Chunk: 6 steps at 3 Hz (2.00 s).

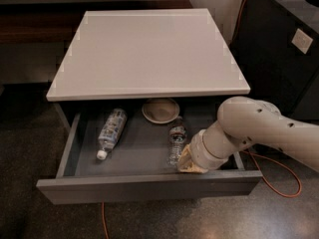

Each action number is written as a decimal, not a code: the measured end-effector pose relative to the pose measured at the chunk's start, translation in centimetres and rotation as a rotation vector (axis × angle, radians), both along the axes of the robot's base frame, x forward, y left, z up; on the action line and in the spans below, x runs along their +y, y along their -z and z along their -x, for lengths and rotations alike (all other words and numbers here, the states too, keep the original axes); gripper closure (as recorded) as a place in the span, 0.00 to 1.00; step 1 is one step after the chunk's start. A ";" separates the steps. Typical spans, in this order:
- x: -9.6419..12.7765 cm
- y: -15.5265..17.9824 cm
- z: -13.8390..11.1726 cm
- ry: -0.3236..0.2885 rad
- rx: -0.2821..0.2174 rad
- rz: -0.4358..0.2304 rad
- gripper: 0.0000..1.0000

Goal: Pick water bottle from top drawer and place on counter

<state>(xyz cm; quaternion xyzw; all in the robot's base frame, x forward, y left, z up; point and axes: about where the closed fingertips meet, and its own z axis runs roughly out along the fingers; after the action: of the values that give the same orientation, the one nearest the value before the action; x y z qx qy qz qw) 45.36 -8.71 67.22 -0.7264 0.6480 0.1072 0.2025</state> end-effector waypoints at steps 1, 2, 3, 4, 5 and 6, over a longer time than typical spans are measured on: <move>0.4 0.2 1.8 -0.001 0.031 -0.009 1.00; 1.2 0.2 4.3 -0.005 0.064 -0.025 1.00; 1.3 0.0 4.9 -0.003 0.064 -0.027 1.00; 1.5 -0.7 4.8 -0.007 0.043 -0.031 1.00; 1.4 -1.6 3.4 -0.020 0.013 -0.020 0.82; 1.0 -2.7 0.6 -0.060 -0.031 0.014 0.51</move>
Offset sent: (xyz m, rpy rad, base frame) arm -0.0513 0.0156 -0.0060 0.0368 0.0856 0.0088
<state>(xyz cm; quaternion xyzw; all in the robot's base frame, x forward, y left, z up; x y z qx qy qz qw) 44.76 -7.73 69.91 -0.7484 0.6235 0.0976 0.2041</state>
